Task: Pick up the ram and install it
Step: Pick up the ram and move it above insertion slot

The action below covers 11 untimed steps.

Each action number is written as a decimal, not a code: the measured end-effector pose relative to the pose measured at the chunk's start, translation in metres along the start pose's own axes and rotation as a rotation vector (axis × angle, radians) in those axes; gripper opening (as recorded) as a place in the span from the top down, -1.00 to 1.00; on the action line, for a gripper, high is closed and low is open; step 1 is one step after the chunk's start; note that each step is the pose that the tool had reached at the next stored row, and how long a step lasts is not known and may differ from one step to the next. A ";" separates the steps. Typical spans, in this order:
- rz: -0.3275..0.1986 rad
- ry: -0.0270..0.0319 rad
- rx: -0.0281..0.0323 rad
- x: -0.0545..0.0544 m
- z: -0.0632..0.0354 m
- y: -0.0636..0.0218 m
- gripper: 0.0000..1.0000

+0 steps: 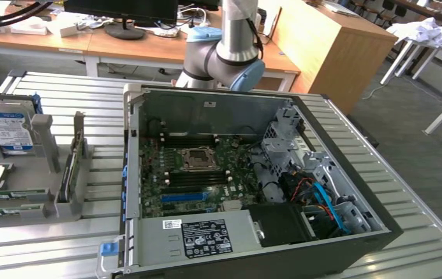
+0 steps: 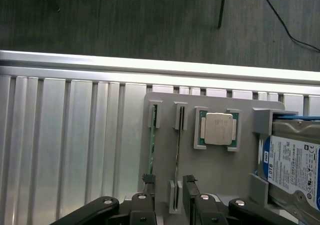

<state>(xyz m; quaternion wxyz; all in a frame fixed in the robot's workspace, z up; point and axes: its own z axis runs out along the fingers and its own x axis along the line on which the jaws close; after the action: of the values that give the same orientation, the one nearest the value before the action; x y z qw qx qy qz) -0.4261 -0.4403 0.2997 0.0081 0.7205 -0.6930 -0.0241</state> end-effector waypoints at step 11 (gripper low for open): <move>0.000 0.0000 0.0000 0.002 0.0070 -0.0003 0.29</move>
<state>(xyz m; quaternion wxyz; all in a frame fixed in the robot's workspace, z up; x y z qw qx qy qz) -0.4261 -0.4424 0.2926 0.0080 0.7205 -0.6930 -0.0241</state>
